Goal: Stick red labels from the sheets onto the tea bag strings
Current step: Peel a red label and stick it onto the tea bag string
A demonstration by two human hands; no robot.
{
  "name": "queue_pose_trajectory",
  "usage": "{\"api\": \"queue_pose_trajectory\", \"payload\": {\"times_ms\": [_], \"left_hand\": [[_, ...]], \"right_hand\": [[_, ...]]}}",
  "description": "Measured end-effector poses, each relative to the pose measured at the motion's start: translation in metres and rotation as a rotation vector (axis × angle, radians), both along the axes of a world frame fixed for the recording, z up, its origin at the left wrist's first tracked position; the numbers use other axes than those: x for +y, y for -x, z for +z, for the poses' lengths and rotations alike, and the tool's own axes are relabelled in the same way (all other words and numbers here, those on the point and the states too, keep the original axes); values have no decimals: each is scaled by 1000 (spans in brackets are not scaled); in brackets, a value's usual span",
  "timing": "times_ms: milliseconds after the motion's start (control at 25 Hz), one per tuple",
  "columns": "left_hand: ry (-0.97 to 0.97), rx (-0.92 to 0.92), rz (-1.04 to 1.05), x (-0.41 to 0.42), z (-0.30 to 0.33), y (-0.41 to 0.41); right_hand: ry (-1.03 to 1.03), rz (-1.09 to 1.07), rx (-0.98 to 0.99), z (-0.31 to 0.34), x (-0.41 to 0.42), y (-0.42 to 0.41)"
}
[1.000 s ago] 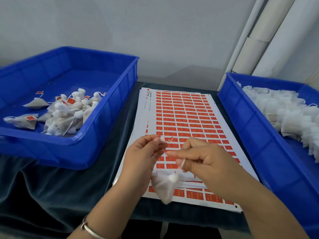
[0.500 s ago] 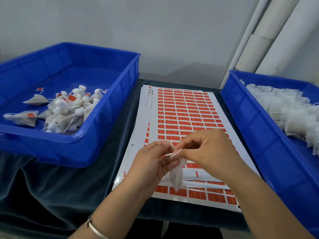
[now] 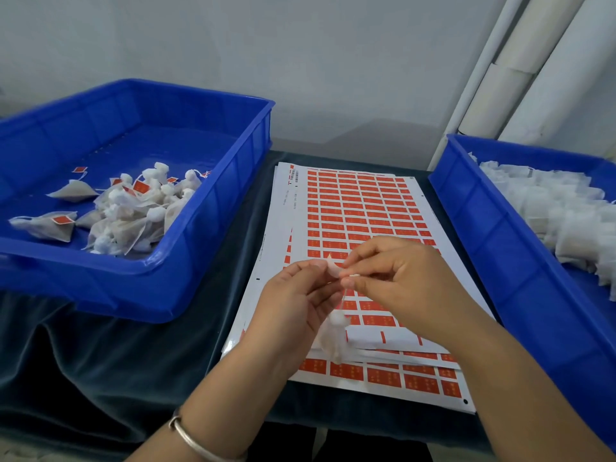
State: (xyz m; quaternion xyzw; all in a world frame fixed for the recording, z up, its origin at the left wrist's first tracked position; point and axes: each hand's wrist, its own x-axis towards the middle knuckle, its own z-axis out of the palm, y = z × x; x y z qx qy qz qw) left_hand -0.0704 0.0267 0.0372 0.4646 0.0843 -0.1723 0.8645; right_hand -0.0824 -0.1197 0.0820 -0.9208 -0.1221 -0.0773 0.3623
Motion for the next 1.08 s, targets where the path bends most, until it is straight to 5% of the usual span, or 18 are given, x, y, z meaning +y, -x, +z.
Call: {"api": "queue_pose_trajectory", "payload": {"times_ms": [200,400,600,1080], "left_hand": [[52,26,-76,7,7,0],[-337,-227,-63,11,11,0],[-181,-83,84,10,10,-5],[-275,-231,-73,-4,12,8]], "right_hand": [[-97,-22,79,2,-3,-2],[-168,-49,173,8,-5,-1],[-123,-41,151,13,-4,-1],[-242,-37,102,12,-8,-6]]}}
